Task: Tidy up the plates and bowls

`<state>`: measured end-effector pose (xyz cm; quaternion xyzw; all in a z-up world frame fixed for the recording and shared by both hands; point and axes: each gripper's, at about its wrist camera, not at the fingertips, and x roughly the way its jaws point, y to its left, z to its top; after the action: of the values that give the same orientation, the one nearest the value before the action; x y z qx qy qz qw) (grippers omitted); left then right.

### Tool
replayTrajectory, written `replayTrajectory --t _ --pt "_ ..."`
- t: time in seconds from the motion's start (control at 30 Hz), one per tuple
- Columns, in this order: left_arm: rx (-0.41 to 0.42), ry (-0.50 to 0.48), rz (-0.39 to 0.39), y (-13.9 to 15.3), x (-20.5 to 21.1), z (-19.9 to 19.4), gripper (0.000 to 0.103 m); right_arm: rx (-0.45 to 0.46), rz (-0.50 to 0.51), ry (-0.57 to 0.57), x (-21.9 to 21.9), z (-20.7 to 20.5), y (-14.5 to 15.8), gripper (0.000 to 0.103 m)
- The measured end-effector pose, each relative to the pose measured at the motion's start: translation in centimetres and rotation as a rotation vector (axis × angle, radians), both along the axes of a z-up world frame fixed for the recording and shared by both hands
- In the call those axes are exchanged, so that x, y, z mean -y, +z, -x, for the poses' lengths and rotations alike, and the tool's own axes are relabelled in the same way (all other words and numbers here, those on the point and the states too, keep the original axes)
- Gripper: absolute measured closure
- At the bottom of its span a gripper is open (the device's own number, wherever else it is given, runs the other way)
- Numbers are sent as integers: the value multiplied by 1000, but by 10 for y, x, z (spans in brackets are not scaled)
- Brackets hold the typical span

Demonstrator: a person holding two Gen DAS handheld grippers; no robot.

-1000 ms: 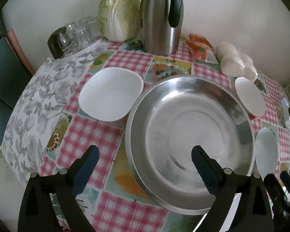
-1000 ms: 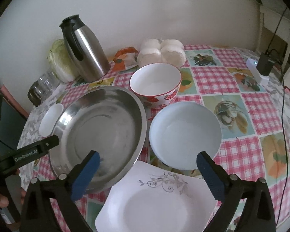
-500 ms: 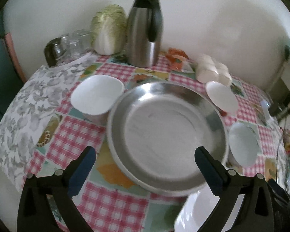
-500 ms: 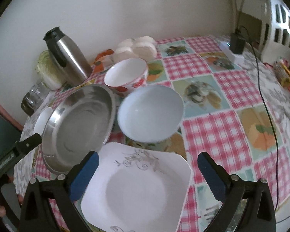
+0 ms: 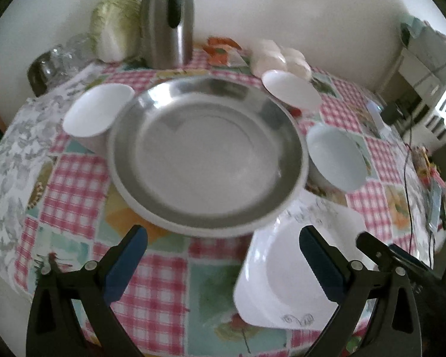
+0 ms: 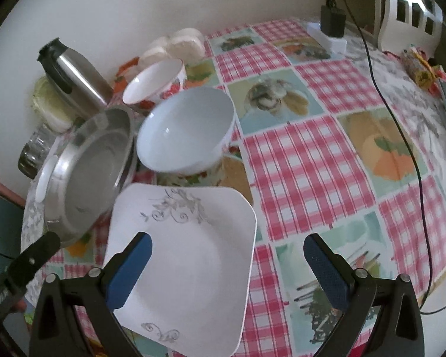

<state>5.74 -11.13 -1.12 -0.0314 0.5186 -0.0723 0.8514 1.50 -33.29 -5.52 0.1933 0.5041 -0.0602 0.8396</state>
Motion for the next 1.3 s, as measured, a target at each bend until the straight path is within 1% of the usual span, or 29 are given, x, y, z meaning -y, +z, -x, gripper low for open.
replayTrajectory --t 0.27,0.4,0.5,0.57,0.63,0.77,0.93,1.0,1.07,1.1,1.17,1.2,1.23,1.27,1.3 --pt "-116 -54 -9 -25 15 0 1 -82 -4 27 -3 -4 -19 0" --pt "-147 -74 -24 -31 22 -2 2 -111 -20 15 0 -6 -26 1" --pt "-170 -85 -34 -37 26 -2 2 -121 -36 12 2 -8 -31 6" --pt "-180 -90 -34 -40 28 -3 3 -130 -54 14 3 -9 -34 12" --pt "-187 -97 -30 -42 31 -5 8 -138 -72 13 5 -9 -38 16" --pt "-197 -112 -29 -46 38 -6 13 -152 -106 5 8 -9 -47 24" --pt "-211 -124 -30 -54 45 -16 22 -144 -186 -2 14 -11 -54 24" --pt "-213 -124 -22 -55 48 -20 28 -137 -197 -8 17 -12 -55 31" --pt "-222 -117 -7 -57 48 -23 28 -134 -213 -9 23 -12 -56 51" --pt "-234 -109 3 -60 47 -25 28 -135 -223 -10 25 -13 -57 56" --pt "-253 -97 15 -64 45 -26 31 -137 -230 -14 29 -14 -58 67" --pt "-263 -91 22 -66 44 -28 37 -139 -229 -16 28 -13 -58 70" --pt "-276 -87 30 -69 44 -30 42 -141 -227 -18 28 -13 -59 75" --pt "-290 -84 34 -73 44 -32 52 -143 -225 -19 28 -13 -58 83" --pt "-299 -83 35 -75 45 -33 60 -148 -221 -19 30 -13 -60 84"
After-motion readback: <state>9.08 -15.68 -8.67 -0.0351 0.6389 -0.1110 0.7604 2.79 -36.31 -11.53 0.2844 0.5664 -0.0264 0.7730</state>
